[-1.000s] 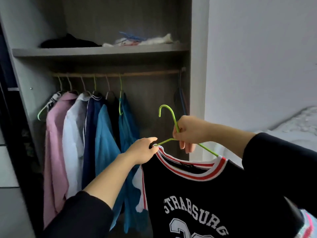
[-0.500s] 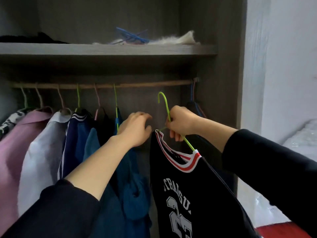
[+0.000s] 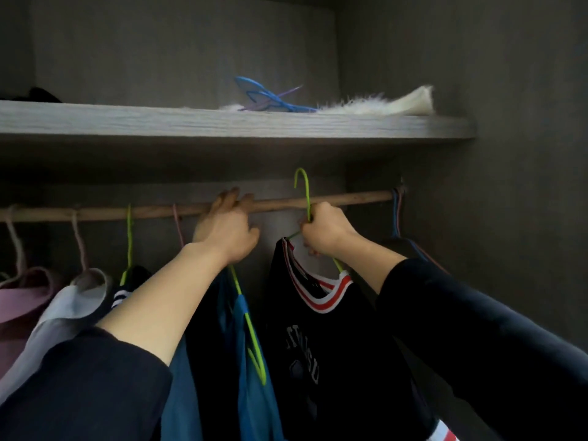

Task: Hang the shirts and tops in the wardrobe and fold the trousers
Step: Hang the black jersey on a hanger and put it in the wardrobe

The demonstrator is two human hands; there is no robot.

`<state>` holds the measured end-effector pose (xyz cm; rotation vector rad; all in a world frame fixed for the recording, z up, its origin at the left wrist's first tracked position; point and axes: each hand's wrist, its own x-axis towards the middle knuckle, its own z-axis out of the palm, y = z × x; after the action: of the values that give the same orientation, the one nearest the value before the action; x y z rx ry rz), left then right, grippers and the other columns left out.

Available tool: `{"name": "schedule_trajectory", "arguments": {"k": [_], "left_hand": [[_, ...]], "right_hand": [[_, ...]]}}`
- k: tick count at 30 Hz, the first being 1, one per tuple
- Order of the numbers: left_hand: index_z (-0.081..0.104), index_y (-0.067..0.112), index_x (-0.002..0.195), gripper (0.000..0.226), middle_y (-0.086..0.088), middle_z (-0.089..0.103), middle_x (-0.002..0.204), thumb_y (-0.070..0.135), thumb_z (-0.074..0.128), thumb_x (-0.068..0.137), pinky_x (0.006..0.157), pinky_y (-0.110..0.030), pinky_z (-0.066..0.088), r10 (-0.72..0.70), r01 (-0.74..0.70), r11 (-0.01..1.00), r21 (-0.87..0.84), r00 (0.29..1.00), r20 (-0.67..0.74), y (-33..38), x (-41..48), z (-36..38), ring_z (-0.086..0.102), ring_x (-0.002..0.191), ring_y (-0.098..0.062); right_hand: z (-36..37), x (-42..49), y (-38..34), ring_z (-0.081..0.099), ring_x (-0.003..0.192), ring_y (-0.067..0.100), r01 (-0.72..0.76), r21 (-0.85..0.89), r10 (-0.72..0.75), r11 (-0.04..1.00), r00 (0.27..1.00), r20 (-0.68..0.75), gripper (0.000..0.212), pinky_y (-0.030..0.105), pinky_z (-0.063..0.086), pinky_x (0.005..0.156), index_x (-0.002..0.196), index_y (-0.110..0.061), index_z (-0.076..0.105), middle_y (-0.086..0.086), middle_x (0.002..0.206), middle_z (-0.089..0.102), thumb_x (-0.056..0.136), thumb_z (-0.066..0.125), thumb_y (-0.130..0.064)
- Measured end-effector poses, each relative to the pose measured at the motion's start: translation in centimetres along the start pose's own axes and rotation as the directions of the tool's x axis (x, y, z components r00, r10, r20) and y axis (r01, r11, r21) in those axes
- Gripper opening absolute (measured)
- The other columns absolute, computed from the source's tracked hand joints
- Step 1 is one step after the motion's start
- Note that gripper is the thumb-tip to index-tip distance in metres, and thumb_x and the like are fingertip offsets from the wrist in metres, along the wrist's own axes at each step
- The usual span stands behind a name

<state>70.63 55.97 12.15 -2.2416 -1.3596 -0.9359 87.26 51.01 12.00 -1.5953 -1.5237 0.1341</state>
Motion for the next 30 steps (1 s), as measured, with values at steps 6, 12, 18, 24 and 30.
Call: {"name": "schedule_trajectory", "arguments": {"k": [6, 12, 18, 24, 30], "left_hand": [[0.020, 0.022, 0.150, 0.063, -0.001, 0.025, 0.153, 0.031, 0.047, 0.094, 0.113, -0.036, 0.018, -0.017, 0.018, 0.999, 0.044, 0.999, -0.039, -2.3, 1.3, 2.1, 0.015, 0.141, -0.031], [0.022, 0.022, 0.149, 0.063, 0.000, 0.026, 0.152, 0.029, 0.049, 0.093, 0.114, -0.037, 0.019, -0.018, 0.016, 1.000, -0.021, 0.995, -0.102, -2.7, 1.4, 3.1, 0.013, 0.142, -0.028], [0.024, 0.021, 0.149, 0.062, -0.001, 0.028, 0.151, 0.030, 0.048, 0.093, 0.113, -0.039, 0.021, -0.051, 0.048, 0.998, -0.036, 0.994, -0.095, -2.2, 1.4, 3.1, 0.012, 0.141, -0.029], [0.034, 0.025, 0.145, 0.053, -0.003, 0.033, 0.150, 0.037, 0.044, 0.094, 0.115, -0.045, -0.009, -0.079, 0.084, 0.996, 0.026, 0.985, -0.155, -0.3, 2.0, 2.5, 0.007, 0.143, -0.031], [0.033, 0.025, 0.146, 0.056, -0.003, 0.031, 0.152, 0.036, 0.046, 0.093, 0.117, -0.046, -0.003, 0.084, -0.088, 0.996, -0.024, 0.989, -0.120, 4.9, 4.5, 3.7, 0.015, 0.142, -0.027]], "right_hand": [[3.5, 4.0, -0.3, 0.063, 0.062, 0.021, -0.012, 0.013, 0.012, 1.000, 1.000, 0.021, 0.017, 0.032, 0.058, 0.056, 0.107, -0.003, 0.053, 0.016, 0.091, 0.064, 0.098, 0.044, -0.015], [6.6, 5.3, 0.8, 0.069, 0.075, 0.028, -0.037, -0.032, 0.040, 0.999, 0.997, 0.072, 0.018, 0.038, 0.061, 0.063, 0.103, -0.001, 0.056, 0.019, 0.097, 0.065, 0.097, 0.045, -0.015], [7.6, 4.9, 1.8, 0.067, 0.072, 0.027, 0.024, -0.011, -0.023, 1.000, 0.991, 0.128, 0.023, 0.033, 0.058, 0.053, 0.104, -0.004, 0.053, 0.018, 0.097, 0.065, 0.099, 0.044, -0.025], [4.2, 3.9, 3.2, 0.067, 0.074, 0.028, 0.146, -0.110, -0.131, 0.983, 0.982, 0.133, 0.031, 0.033, 0.056, 0.057, 0.098, -0.011, 0.059, 0.013, 0.095, 0.067, 0.097, 0.046, -0.039], [-2.3, 2.5, 7.1, 0.062, 0.098, 0.033, 0.046, -0.609, -0.132, 0.792, 0.987, -0.097, 0.018, 0.035, 0.047, 0.070, 0.102, -0.013, 0.060, 0.012, 0.106, 0.064, 0.088, 0.056, -0.024]]}}
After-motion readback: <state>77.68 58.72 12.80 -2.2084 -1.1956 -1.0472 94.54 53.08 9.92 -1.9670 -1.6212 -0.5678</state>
